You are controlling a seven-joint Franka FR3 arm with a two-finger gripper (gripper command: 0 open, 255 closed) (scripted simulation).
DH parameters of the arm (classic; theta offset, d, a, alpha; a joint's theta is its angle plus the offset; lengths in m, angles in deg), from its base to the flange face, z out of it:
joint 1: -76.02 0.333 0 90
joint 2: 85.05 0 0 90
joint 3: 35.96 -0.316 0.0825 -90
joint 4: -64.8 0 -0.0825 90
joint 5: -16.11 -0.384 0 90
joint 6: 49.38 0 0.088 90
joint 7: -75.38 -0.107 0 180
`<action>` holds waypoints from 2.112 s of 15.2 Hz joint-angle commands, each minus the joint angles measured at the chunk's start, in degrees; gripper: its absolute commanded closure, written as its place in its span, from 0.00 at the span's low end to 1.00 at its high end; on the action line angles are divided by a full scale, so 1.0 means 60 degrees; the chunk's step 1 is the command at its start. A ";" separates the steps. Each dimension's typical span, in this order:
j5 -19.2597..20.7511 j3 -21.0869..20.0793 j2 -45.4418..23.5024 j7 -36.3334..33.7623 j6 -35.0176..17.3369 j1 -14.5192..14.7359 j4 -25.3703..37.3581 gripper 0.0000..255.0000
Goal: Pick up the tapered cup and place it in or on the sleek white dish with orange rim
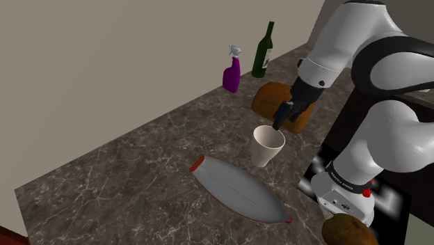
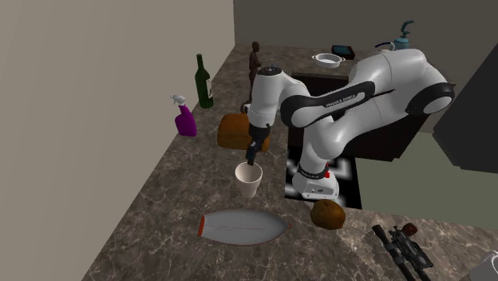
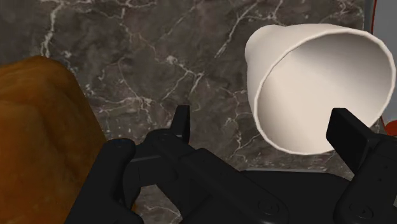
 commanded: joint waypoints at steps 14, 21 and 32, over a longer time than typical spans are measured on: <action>-0.0561 -0.0459 -0.0702 -0.0047 -0.1588 0.0337 -0.0869 0.00; -0.0560 -0.0458 -0.0700 -0.0047 -0.1584 0.0336 -0.0868 1.00; -0.0234 -0.0221 -0.0292 -0.0121 -0.0452 0.0152 -0.0127 1.00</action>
